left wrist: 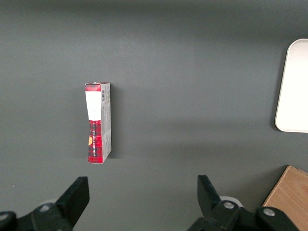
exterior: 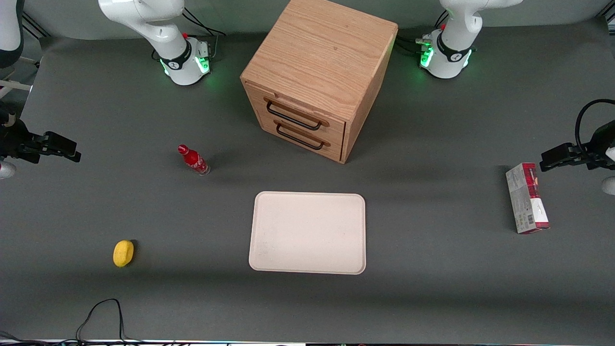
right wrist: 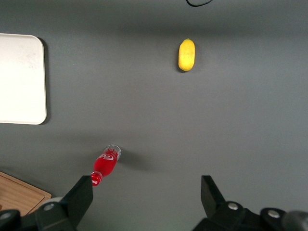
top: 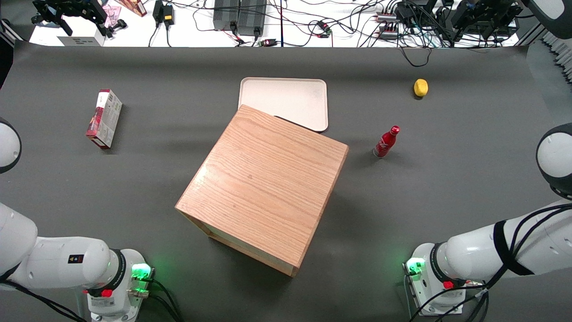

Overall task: Open upper drawer
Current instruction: 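Lift the right gripper off its rest pose toward the cabinet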

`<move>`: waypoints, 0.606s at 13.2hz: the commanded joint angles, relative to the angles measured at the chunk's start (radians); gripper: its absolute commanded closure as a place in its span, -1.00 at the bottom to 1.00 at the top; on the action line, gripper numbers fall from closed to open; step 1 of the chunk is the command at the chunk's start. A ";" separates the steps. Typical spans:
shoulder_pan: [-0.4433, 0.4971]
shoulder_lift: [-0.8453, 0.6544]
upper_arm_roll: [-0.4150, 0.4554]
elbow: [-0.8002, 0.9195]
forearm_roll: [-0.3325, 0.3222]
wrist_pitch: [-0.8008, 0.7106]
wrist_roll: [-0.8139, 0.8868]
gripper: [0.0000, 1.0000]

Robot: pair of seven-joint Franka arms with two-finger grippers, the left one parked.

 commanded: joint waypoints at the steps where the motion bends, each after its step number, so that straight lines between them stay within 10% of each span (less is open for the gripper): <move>1: 0.013 -0.002 -0.012 0.000 -0.017 -0.002 -0.015 -1.00; 8: 0.017 -0.001 -0.009 0.009 -0.006 -0.023 -0.034 -1.00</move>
